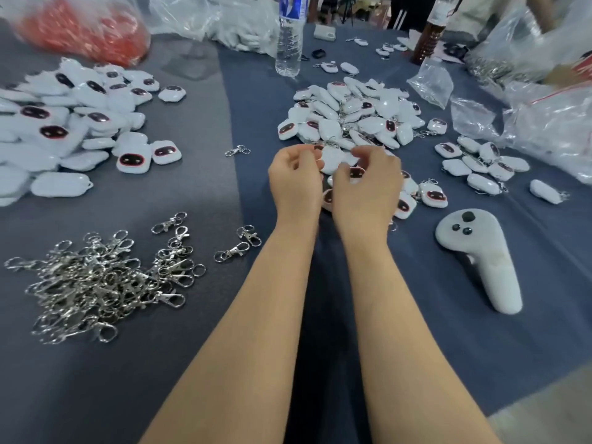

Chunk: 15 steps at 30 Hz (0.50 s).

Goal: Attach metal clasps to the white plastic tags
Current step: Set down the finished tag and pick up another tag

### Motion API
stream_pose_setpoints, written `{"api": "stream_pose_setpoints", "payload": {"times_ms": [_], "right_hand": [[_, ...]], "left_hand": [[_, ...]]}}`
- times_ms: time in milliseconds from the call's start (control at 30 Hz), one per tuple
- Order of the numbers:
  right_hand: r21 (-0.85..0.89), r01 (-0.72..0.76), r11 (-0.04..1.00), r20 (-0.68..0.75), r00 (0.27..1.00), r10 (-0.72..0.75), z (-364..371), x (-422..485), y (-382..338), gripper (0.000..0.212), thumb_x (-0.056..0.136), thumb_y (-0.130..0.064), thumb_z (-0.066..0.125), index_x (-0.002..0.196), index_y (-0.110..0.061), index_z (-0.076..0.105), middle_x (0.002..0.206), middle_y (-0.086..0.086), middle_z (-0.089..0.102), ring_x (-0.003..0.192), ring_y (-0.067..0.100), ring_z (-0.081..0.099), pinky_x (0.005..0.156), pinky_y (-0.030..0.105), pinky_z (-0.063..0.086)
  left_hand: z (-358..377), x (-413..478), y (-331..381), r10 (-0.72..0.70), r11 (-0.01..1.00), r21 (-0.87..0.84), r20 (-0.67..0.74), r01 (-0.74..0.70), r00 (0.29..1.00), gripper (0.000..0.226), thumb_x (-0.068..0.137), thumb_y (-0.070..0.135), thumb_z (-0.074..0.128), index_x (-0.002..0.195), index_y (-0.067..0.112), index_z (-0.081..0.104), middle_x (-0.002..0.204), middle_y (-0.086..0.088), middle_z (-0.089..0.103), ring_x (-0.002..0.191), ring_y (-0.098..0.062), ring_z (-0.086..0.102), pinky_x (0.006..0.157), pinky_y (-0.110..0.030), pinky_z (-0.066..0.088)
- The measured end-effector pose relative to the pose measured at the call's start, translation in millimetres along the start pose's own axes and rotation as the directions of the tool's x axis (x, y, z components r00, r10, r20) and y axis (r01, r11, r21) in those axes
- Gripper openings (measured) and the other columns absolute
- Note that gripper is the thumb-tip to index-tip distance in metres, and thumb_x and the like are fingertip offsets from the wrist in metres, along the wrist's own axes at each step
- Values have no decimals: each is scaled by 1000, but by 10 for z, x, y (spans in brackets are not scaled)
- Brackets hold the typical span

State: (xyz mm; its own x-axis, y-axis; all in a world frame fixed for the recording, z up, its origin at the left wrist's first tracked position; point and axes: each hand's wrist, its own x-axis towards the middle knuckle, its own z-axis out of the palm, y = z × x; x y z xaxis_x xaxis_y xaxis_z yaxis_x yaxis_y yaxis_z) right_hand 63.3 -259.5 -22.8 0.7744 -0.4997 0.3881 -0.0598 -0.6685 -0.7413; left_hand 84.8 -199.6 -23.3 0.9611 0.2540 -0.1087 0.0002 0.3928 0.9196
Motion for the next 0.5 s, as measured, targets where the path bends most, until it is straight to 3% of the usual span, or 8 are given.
{"api": "stream_pose_setpoints", "payload": {"times_ms": [100, 167, 233, 333, 400, 500], "right_hand": [[281, -38, 959, 204, 979, -21, 145, -200, -304, 10, 89, -16, 55, 97, -21, 60, 94, -7, 62, 88, 5, 56, 79, 19, 44], [333, -74, 940, 313, 949, -36, 279, -325, -451, 9, 89, -17, 55, 88, -25, 58, 76, -14, 59, 73, -1, 54, 66, 12, 42], [325, -69, 943, 394, 917, -69, 438, -455, -585, 9, 89, -18, 56, 87, -27, 59, 73, -17, 59, 71, -3, 55, 62, 9, 40], [273, -37, 961, 533, 837, -120, 714, -672, -835, 14, 91, -24, 55, 101, -22, 64, 96, -8, 66, 92, 9, 60, 80, 24, 48], [148, 92, 985, 603, 780, -164, 923, -785, -990, 29, 92, -25, 53, 120, -22, 61, 121, 5, 61, 114, 24, 53, 99, 39, 41], [-1, 238, 971, 656, 733, -179, 1169, -897, -1195, 41, 93, -27, 48, 134, -33, 50, 140, 9, 45, 133, 30, 35, 110, 49, 27]], "left_hand": [[-220, 37, 166, 16, 1000, 3, -46, -15, 999, 17, 89, -1, 46, 85, 10, 59, 82, -4, 65, 77, -17, 63, 79, -32, 52], [-446, 60, 279, 26, 999, 40, -102, -22, 994, 15, 90, 0, 46, 90, 7, 60, 82, -5, 65, 81, -20, 62, 81, -33, 52], [-726, 86, 379, 49, 993, 111, -170, -31, 984, 16, 90, 3, 47, 96, 7, 60, 83, -6, 65, 79, -20, 63, 78, -32, 52], [-1183, 141, 530, 130, 973, 218, -282, -68, 950, 13, 91, 9, 49, 98, 6, 60, 77, -1, 59, 74, -16, 56, 71, -31, 46], [-1458, 189, 635, 172, 970, 222, -355, -96, 919, 8, 91, 9, 49, 94, 9, 57, 73, 2, 53, 71, -13, 50, 68, -27, 42], [-1798, 273, 787, 144, 987, 128, -442, -97, 885, 6, 91, 7, 47, 91, 10, 52, 72, 2, 48, 66, -11, 44, 60, -21, 38]]}}
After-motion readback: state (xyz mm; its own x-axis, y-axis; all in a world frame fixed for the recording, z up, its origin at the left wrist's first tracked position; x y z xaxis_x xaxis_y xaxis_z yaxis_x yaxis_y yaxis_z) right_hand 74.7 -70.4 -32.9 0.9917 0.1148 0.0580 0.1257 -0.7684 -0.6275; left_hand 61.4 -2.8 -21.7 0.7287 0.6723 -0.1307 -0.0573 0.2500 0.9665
